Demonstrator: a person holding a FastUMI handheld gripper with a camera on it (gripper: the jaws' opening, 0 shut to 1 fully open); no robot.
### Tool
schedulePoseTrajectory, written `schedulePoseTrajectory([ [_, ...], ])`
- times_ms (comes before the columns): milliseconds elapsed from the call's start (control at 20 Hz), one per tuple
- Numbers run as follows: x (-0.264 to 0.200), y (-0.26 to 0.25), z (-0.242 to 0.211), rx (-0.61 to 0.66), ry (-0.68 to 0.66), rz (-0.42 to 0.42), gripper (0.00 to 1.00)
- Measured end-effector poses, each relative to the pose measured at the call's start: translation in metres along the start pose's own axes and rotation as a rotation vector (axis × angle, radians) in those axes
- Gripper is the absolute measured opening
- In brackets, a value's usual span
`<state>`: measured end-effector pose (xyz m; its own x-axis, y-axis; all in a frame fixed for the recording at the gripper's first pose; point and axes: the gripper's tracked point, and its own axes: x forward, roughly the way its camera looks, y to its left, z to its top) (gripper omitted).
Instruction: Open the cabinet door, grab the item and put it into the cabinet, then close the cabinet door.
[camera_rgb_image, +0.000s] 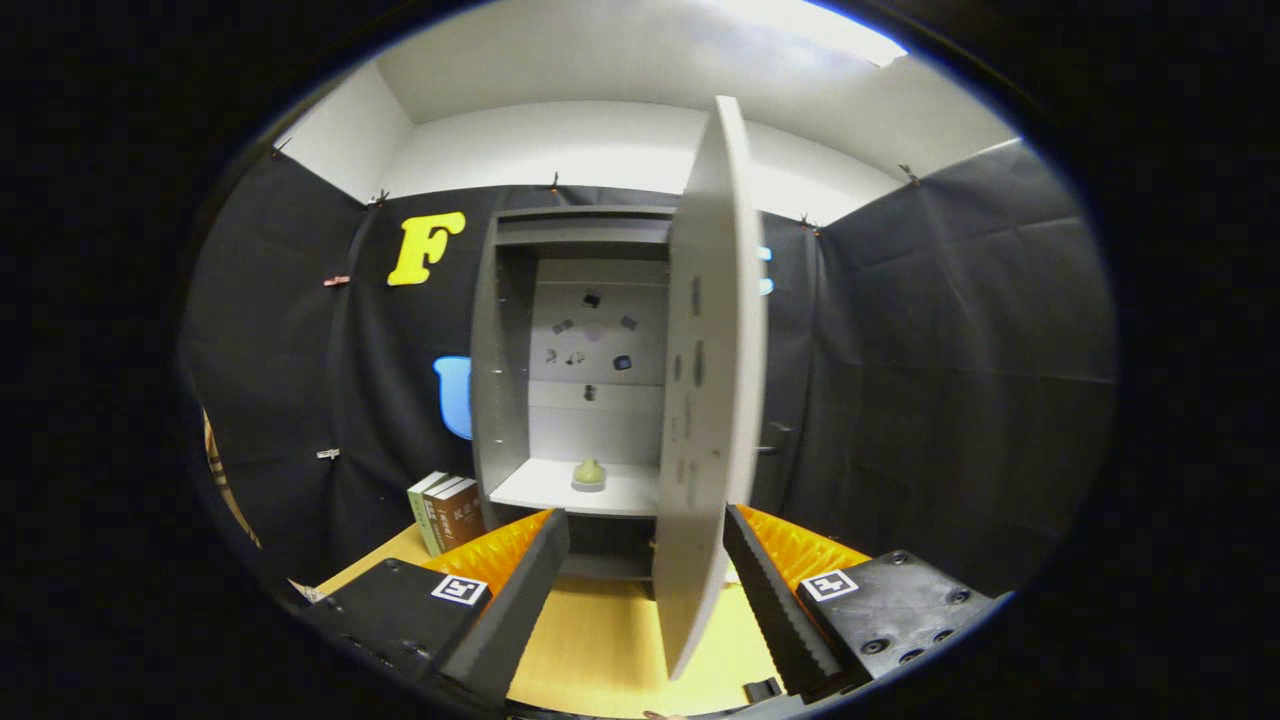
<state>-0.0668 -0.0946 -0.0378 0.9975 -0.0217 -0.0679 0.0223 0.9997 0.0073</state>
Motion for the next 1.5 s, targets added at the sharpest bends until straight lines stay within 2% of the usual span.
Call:
schedulePoseTrajectory([
  [250, 0.025, -0.076, 0.000, 0.078, -0.010, 0.001, 0.97],
  [400, 0.054, -0.095, -0.014, 0.084, 0.027, 0.049, 0.98],
  [600, 0.079, -0.089, -0.027, 0.123, 0.060, 0.182, 0.98],
  [950, 0.102, -0.067, -0.036, 0.094, 0.085, 0.325, 0.98],
  [1250, 0.104, -0.022, -0.040, 0.120, 0.096, 0.410, 0.98],
  [1500, 0.117, 0.006, -0.044, 0.087, 0.107, 0.382, 0.98],
])
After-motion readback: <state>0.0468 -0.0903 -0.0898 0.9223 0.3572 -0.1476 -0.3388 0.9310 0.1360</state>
